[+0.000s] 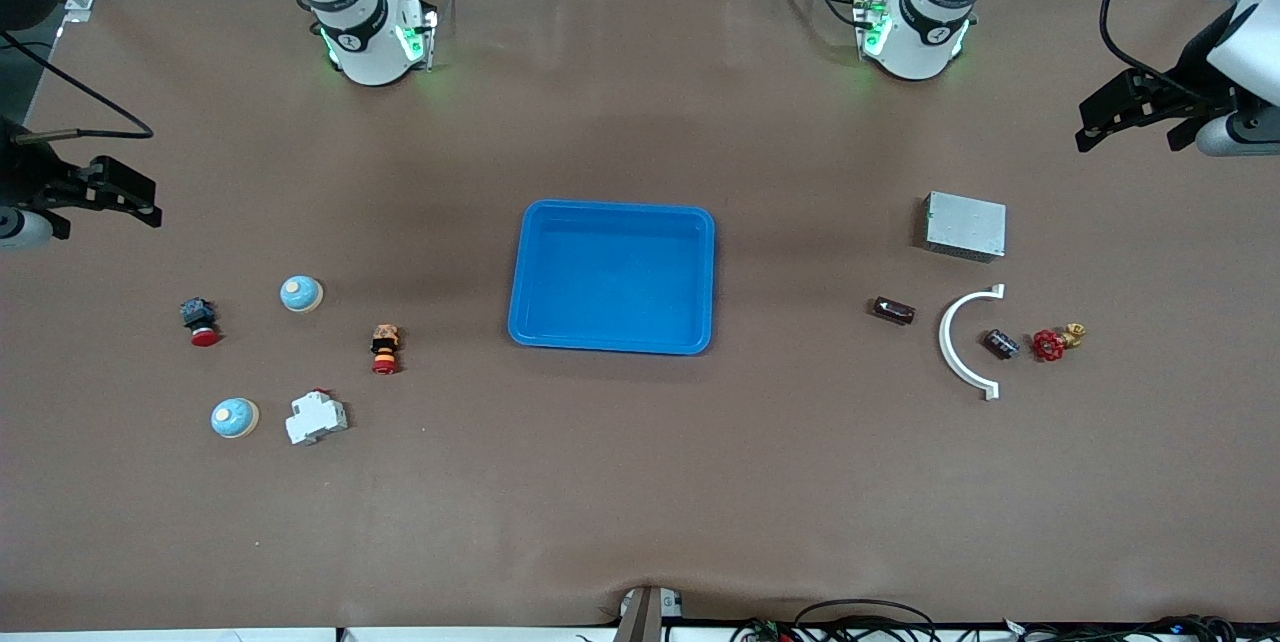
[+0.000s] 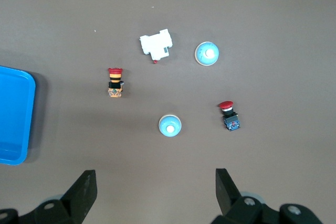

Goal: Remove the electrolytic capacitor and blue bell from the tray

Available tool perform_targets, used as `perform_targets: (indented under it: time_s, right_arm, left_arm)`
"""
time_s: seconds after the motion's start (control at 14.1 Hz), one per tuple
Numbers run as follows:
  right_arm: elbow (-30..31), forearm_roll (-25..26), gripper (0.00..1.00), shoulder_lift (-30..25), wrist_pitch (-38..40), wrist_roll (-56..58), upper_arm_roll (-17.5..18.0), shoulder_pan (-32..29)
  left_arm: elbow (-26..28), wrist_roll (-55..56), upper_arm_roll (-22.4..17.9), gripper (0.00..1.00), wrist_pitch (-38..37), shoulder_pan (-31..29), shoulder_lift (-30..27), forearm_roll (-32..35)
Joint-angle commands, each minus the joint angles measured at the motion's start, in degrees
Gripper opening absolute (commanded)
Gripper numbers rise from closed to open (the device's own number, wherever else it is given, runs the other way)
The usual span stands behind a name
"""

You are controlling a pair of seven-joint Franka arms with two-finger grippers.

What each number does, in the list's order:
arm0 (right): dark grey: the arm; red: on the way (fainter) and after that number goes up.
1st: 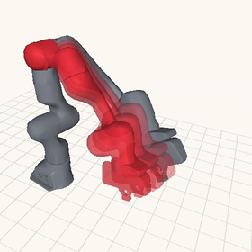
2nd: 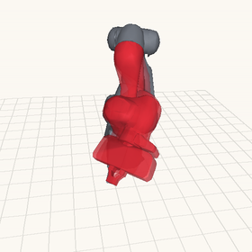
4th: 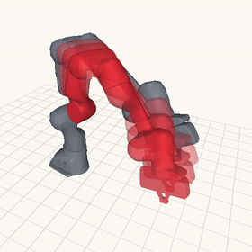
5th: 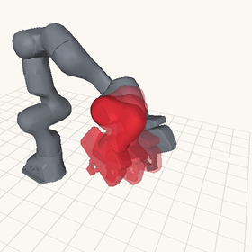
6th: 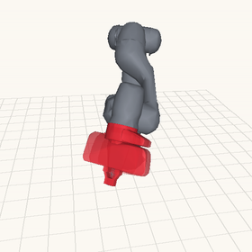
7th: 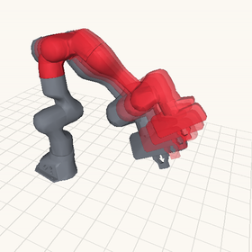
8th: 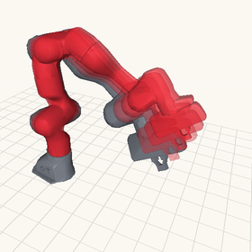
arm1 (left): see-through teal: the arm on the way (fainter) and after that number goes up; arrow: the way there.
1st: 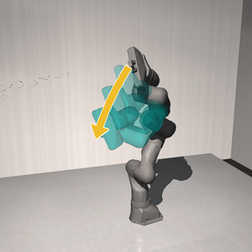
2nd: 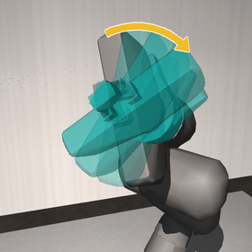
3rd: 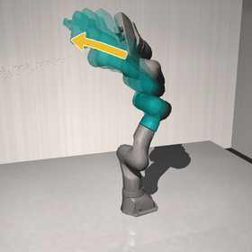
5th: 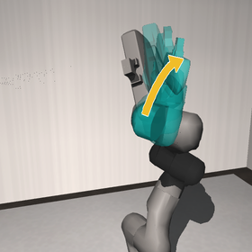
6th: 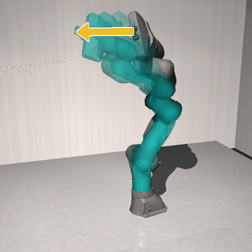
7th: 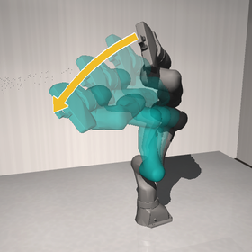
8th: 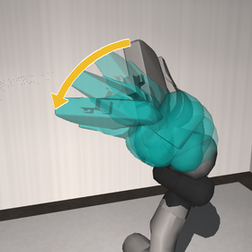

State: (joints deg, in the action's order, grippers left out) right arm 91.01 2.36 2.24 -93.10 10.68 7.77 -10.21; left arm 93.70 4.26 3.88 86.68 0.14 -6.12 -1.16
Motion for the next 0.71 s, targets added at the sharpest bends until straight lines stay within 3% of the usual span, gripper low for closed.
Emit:
perform_targets:
  time_s: [0.0,0.28,0.64]
  right_arm:
    - [-1.7,0.5,1.0,0.7,0.6,0.7,-6.7,5.8]
    - [-1.7,0.5,1.0,0.7,0.5,0.6,-13.9,13.5]
    - [-1.8,0.0,1.0,0.7,0.6,0.6,-14.7,13.8]
  left_arm:
    - [-1.2,-0.3,0.2,1.0,-1.2,-0.1,0.1,0.7]
    - [-1.1,-0.3,0.3,1.0,-2.0,-0.1,0.0,0.7]
    - [-1.2,-0.1,0.6,1.0,-2.0,-0.1,0.1,0.7]
